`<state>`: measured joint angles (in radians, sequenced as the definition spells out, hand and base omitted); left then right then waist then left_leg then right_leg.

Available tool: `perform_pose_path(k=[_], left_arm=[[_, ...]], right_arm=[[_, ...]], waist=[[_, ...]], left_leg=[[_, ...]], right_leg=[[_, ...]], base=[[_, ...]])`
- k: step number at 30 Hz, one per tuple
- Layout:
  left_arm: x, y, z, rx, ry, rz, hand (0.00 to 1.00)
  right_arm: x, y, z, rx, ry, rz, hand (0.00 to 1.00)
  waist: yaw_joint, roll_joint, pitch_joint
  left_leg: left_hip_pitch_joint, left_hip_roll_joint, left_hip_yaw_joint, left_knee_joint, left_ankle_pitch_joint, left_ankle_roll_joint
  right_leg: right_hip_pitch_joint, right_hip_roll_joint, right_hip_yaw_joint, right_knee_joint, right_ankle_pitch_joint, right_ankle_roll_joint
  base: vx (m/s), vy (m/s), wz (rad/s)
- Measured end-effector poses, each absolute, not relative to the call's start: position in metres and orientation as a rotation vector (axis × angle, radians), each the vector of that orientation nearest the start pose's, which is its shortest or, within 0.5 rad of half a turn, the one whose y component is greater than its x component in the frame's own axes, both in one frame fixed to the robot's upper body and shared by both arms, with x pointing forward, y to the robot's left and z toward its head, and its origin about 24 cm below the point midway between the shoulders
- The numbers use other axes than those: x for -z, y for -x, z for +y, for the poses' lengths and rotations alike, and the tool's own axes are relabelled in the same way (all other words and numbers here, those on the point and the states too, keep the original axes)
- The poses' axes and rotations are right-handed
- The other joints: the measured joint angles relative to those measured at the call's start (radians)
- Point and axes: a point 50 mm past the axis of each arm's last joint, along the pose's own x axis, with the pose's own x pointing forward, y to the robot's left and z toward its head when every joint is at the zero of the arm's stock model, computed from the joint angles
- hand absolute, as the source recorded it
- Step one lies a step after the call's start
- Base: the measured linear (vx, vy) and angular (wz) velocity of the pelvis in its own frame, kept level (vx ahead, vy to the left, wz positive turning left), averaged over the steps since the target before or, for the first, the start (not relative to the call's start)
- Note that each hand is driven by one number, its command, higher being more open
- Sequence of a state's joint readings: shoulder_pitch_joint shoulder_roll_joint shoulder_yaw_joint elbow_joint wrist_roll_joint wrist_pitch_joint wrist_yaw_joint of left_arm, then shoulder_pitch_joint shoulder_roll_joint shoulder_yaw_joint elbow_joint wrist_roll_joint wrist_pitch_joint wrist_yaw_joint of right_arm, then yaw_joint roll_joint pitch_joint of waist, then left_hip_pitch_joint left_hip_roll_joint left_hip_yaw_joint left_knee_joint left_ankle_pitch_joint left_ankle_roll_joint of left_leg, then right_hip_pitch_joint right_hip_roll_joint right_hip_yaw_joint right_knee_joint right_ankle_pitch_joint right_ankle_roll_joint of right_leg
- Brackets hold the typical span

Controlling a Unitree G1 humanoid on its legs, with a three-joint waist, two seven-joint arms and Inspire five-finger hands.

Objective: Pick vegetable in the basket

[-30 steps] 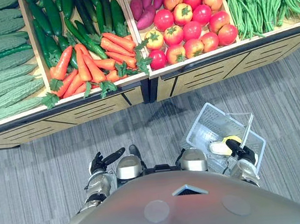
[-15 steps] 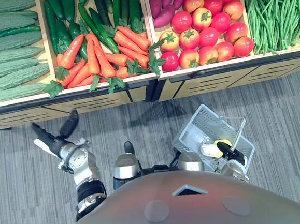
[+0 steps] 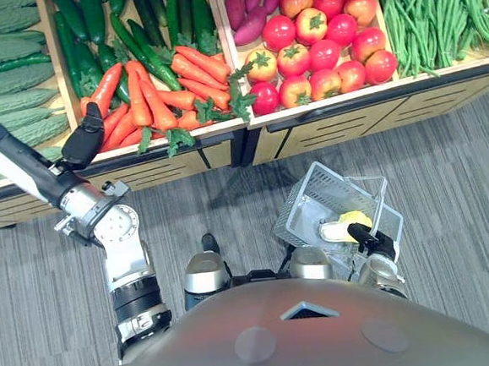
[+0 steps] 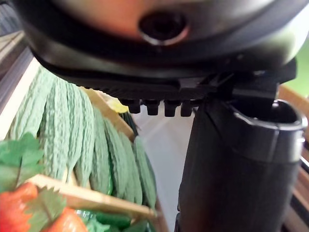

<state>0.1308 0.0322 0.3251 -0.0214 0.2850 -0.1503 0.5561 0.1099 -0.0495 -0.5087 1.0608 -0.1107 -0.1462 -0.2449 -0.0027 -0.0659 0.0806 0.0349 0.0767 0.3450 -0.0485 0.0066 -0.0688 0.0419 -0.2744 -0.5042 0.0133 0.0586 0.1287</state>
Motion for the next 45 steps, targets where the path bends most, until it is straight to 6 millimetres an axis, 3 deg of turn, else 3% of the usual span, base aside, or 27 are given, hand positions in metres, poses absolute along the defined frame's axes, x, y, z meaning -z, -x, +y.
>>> perform_pose_path(k=[6, 9, 22, 34, 45], left_arm=[[-0.024, -0.21, 0.258, -0.764, -0.391, 0.037, 1.0], [-0.017, -0.212, 0.256, -0.715, -0.487, 0.09, 1.0], [-0.021, -0.23, 0.258, -0.694, -0.545, 0.149, 1.0], [-0.019, -0.237, 0.27, -0.756, -0.472, 0.228, 1.0], [-0.025, -0.255, 0.245, -0.68, -0.432, 0.185, 1.0]], right_arm=[[0.149, -0.079, -0.245, 0.615, 0.092, 0.988, 0.0], [0.147, -0.084, -0.248, 0.591, 0.121, 0.971, 0.0], [0.146, -0.089, -0.246, 0.546, 0.141, 0.963, 0.0], [0.145, -0.093, -0.246, 0.517, 0.14, 0.965, 0.0], [0.145, -0.09, -0.245, 0.513, 0.144, 0.972, 0.0]], waist=[[-0.015, 0.003, -0.002], [-0.028, 0.012, -0.001], [-0.029, 0.016, -0.004], [-0.03, 0.016, -0.004], [-0.034, 0.015, -0.004]], left_leg=[[-0.023, 0.003, 0.032, 0.03, -0.006, 0.004], [-0.027, 0.003, 0.039, 0.035, -0.006, 0.004], [-0.024, 0.002, 0.068, 0.02, 0.0, 0.001], [0.008, 0.003, 0.085, 0.009, -0.007, -0.002], [0.015, 0.003, 0.093, 0.009, -0.007, -0.002]], right_leg=[[-0.036, 0.0, 0.045, 0.0, 0.012, -0.008], [-0.045, 0.001, 0.059, -0.001, 0.015, -0.011], [-0.058, 0.017, 0.095, -0.029, 0.021, -0.025], [-0.039, 0.021, 0.106, -0.033, 0.02, -0.047], [-0.039, 0.022, 0.12, -0.032, 0.02, -0.046]], base=[[-0.06, -0.011, -0.16], [-0.06, -0.021, -0.11], [-0.02, -0.016, -0.07], [-0.01, -0.01, -0.02], [-0.03, -0.028, -0.03]])
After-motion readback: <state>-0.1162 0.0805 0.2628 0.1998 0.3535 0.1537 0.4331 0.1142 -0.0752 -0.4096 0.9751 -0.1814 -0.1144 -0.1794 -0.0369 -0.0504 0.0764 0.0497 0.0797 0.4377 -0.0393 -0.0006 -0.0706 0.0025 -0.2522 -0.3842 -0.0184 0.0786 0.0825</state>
